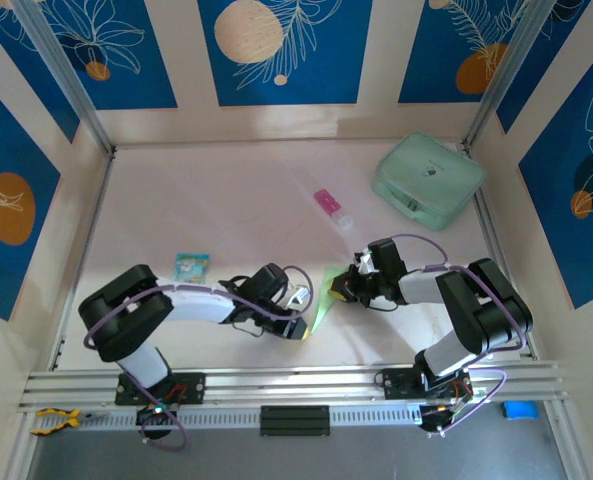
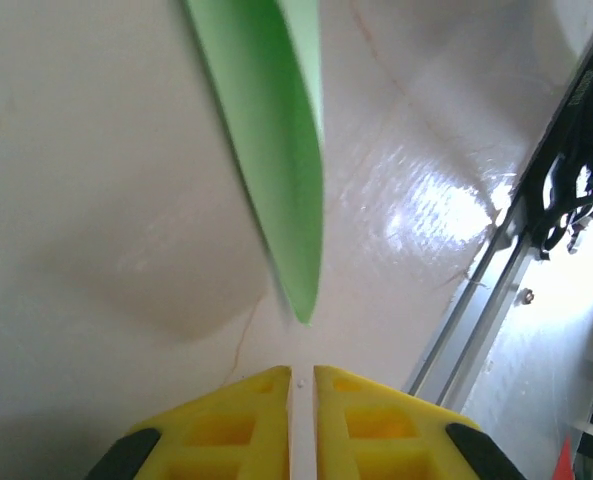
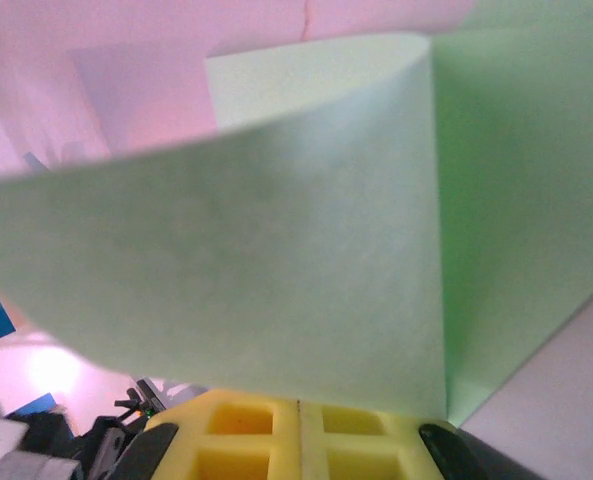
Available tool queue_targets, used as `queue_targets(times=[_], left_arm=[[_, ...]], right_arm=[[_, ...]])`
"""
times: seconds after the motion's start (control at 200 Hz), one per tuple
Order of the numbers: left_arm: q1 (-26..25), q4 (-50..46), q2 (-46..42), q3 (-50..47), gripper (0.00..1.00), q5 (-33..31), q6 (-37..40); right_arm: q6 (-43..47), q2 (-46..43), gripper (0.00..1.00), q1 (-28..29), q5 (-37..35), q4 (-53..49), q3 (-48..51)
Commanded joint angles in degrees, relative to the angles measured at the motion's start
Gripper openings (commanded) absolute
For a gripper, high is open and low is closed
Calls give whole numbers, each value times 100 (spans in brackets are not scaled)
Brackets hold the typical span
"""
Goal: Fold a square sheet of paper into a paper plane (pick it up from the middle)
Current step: Perform the fifth fold on the wing at the bottom-center of the table.
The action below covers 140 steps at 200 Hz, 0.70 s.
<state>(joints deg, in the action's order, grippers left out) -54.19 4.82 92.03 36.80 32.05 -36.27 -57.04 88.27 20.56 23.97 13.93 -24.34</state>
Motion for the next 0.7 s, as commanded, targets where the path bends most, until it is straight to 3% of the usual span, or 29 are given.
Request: queue_targets(times=[0.0, 0.28, 0.695], left_arm=[[2, -271, -422, 192, 13, -393, 50], [68, -9, 316, 1262, 5, 2, -26], [63, -11, 1300, 1844, 5, -61, 74]], right_arm=[[-16, 164, 5, -20, -825, -831, 197], [-16, 138, 5, -14, -823, -843, 188], [-20, 129, 5, -18, -832, -833, 205]])
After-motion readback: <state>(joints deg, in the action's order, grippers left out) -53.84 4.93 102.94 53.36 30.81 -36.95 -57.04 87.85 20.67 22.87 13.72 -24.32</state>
